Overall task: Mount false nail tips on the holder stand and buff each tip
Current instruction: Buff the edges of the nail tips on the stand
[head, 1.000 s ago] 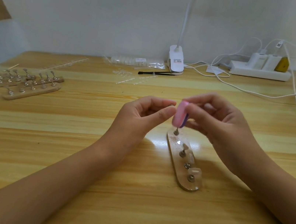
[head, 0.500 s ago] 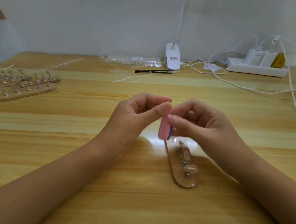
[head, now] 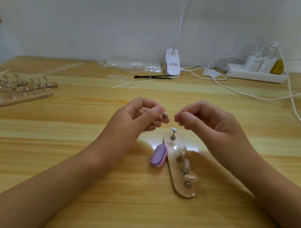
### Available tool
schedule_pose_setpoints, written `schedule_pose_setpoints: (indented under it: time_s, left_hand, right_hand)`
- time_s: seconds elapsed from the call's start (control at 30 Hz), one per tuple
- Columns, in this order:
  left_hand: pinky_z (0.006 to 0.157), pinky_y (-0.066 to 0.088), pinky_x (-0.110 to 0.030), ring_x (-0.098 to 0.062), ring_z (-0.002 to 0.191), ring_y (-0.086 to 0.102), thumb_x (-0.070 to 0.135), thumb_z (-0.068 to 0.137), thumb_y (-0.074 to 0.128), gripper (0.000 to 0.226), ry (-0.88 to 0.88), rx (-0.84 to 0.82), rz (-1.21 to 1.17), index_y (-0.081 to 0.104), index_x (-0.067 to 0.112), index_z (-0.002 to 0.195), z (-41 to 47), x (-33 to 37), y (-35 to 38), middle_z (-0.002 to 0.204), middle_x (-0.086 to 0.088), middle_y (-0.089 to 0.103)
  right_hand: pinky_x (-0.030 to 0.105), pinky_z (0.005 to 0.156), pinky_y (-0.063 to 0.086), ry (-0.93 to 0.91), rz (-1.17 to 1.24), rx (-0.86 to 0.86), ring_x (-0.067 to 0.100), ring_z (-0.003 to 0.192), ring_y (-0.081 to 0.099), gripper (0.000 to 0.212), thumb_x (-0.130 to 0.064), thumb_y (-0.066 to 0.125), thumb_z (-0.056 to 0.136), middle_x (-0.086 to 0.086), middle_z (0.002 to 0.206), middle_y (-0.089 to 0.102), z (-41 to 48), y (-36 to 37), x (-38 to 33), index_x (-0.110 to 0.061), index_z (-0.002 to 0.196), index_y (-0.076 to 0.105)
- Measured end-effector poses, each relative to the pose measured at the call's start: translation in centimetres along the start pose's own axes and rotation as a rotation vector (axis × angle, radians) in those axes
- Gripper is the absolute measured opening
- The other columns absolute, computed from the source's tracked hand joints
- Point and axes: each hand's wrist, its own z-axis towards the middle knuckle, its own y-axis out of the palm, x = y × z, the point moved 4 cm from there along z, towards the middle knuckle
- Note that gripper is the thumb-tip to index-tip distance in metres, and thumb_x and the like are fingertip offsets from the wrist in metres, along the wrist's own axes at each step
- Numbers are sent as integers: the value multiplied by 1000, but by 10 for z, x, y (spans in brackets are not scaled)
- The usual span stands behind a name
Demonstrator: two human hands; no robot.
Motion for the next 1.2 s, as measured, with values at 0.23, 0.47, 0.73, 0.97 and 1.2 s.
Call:
schedule_pose_setpoints:
  time_s: [0.23, 0.47, 0.73, 0.97, 1.2]
  left_hand:
    - [82, 50, -19, -12, 89, 65, 43, 80, 67, 21, 63, -46, 159, 67, 23, 85, -3, 1, 5, 91, 2, 71]
    - [73, 50, -19, -13, 79, 64, 47, 77, 71, 24, 34, -96, 288, 74, 25, 86, -4, -5, 7, 82, 9, 72]
    - [55, 34, -8, 5, 57, 47, 35, 85, 73, 13, 63, -103, 433, 76, 34, 73, 3, -13, 16, 61, 26, 57]
    - [59, 37, -11, 4, 64, 51, 58, 79, 60, 25, 43, -138, 538, 75, 38, 80, 3, -12, 9, 70, 26, 64]
    - [66, 48, -14, 3, 75, 62, 43, 81, 73, 11, 41, -246, 649, 70, 43, 92, -3, -8, 4, 87, 21, 67]
  right_hand:
    - [18, 83, 51, -49, -164, -10, 8, 93, 66, 9, -16, 63, 92, -11, 92, 70, 1, -6, -2, -23, 92, 68]
    - [17, 86, 49, -72, -214, -33, 11, 100, 63, 8, -19, 63, 91, -12, 96, 67, 0, -2, -2, -22, 95, 70]
    - [24, 85, 52, 7, -246, -86, 8, 93, 64, 11, -15, 65, 90, -13, 94, 68, 1, 3, 5, -21, 98, 69]
    - [27, 84, 51, 34, -314, -105, 7, 94, 62, 12, -19, 67, 90, -8, 100, 65, -1, 4, 4, -22, 101, 67]
    - [32, 88, 50, 28, -371, -166, 10, 97, 57, 8, -19, 70, 89, -7, 102, 56, -3, 7, 4, -17, 96, 73]
